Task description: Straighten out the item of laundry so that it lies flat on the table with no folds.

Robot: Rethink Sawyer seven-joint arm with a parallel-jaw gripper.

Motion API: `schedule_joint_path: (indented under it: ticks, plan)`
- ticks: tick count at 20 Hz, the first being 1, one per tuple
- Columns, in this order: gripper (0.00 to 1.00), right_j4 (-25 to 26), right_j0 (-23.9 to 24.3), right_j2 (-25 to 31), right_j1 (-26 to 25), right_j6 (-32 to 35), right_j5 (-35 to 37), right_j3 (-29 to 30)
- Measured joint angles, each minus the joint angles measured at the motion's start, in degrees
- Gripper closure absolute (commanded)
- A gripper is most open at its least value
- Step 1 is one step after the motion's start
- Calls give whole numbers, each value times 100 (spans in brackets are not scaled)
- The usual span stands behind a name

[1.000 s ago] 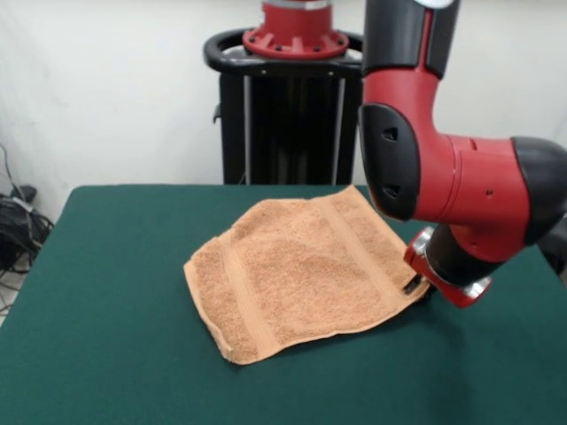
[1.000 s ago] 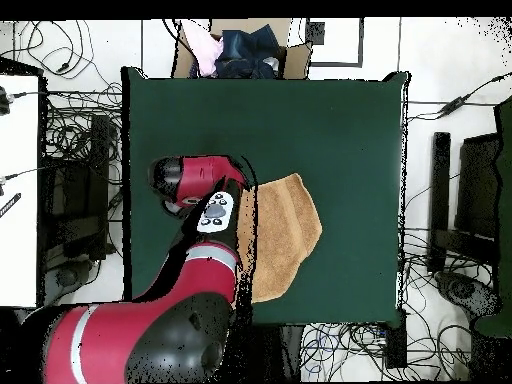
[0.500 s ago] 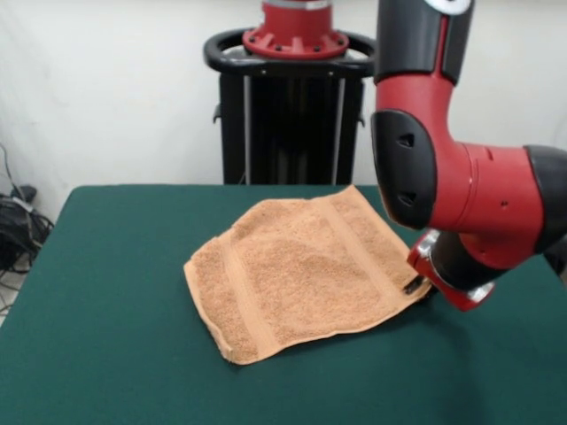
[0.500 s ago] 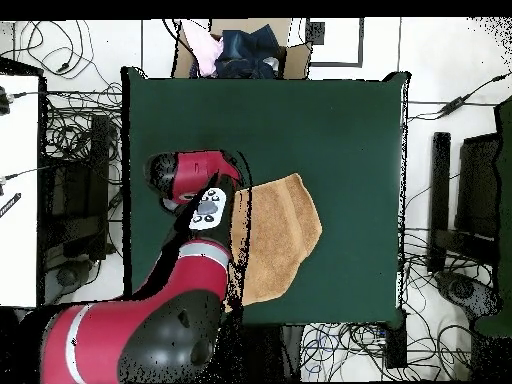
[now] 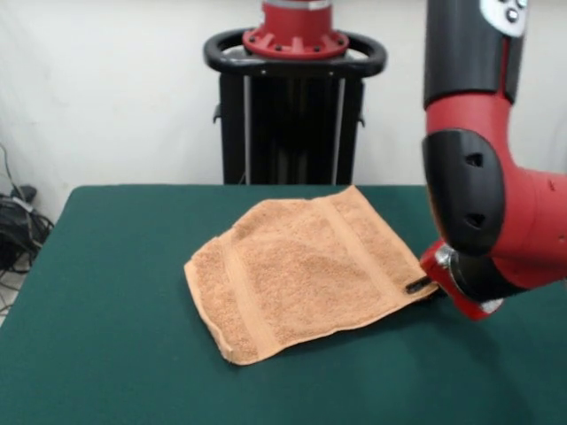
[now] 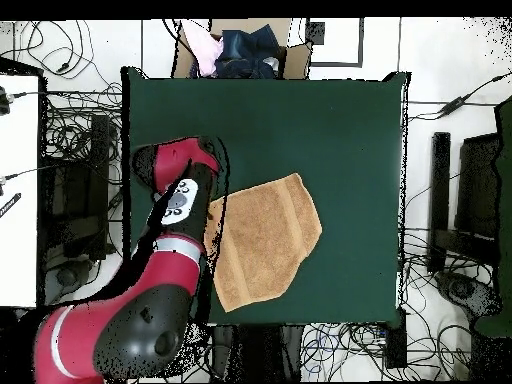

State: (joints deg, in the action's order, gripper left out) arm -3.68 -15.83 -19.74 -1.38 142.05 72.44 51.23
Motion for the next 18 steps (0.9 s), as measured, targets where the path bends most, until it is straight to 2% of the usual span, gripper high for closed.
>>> schedule_joint_path:
  ticks: [1, 8, 9, 12, 13, 16, 18]
  plan:
    - [100, -4, -115, -205, -221, 147, 293, -328]
    - [100, -5, -384, -822, -903, 982, 1162, -1321]
    - [100, -1, -438, -1020, -1129, 1364, 1447, -1649]
    - [100, -6, -478, -1258, -1397, 1856, 1785, -2043]
    - [100, -5, -490, -1518, -1698, 2463, 2173, -2497]
    - [100, 7, -481, -1727, -1952, 3038, 2509, -2892]
    - [100, 68, -461, -1918, -2181, 3667, 2840, -3281]
